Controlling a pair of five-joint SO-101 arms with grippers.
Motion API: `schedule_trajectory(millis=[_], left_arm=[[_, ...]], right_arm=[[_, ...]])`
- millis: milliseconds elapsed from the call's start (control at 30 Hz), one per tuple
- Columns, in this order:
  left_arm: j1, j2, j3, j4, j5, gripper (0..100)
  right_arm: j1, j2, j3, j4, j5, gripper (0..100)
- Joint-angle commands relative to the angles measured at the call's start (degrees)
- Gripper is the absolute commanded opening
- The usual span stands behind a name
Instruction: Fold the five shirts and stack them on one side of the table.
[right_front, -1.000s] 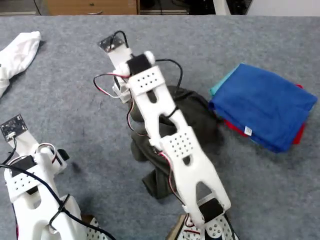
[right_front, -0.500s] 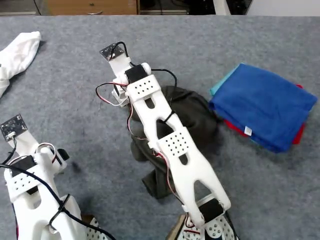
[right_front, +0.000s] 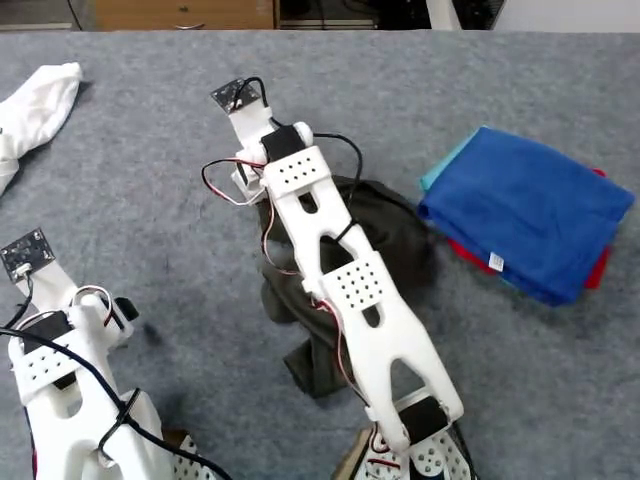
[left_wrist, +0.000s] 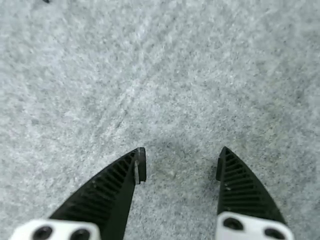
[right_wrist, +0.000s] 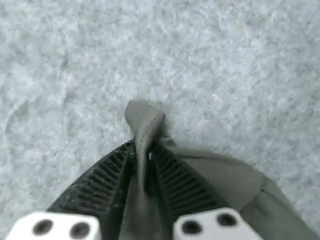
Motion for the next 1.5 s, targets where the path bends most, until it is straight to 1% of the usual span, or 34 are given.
schedule_trajectory(millis=[0,100,267,433,600,667,767,933,1033,1133,1200,1267,1367,1467], left_arm=[[0.6,0.2,-0.2,-0.4,-0.1,23],[2.7,0.0,-0.7,0.6,-0.1,23],[10.5,-0.3,-5.3,7.8,3.2,24],[17.6,0.1,-10.7,8.4,3.8,24],[21.1,0.2,-17.2,8.2,3.9,24],[23.2,0.3,-19.3,8.4,4.1,24],[26.0,0.3,-21.6,8.1,8.7,24],[31.3,0.4,-24.5,7.8,17.8,24],[36.1,0.4,-25.1,3.8,23.6,24],[41.0,0.7,-24.9,-0.1,26.7,30],[43.5,3.0,-25.6,-0.9,28.4,33],[44.9,8.2,-27.3,-1.0,29.1,33],[45.0,20.1,-31.2,-2.0,30.2,33],[44.7,34.8,-37.6,-2.8,32.1,33]], right_arm=[[0.7,-6.8,-6.3,4.0,-0.4,0.5],[0.8,-11.7,-11.3,6.9,-0.4,0.5],[1.0,-23.3,-12.3,8.8,-0.3,0.5],[1.5,-35.5,-12.6,8.3,0.0,0.5],[1.6,-46.1,-12.2,7.6,0.1,0.5],[3.1,-49.4,-12.0,6.3,0.1,0.5],[5.8,-52.8,-12.0,5.4,0.1,0.5],[10.7,-55.5,-12.0,8.4,0.1,0.5],[12.3,-56.0,-12.4,11.2,0.2,0.5],[13.8,-56.0,-12.5,13.1,2.5,0.5],[15.0,-56.0,-12.0,13.4,3.2,0.5],[16.0,-55.7,-12.0,13.4,3.3,0.5],[16.2,-55.5,-11.9,13.4,3.3,0.5],[16.2,-55.5,-9.9,13.4,3.3,0.5]])
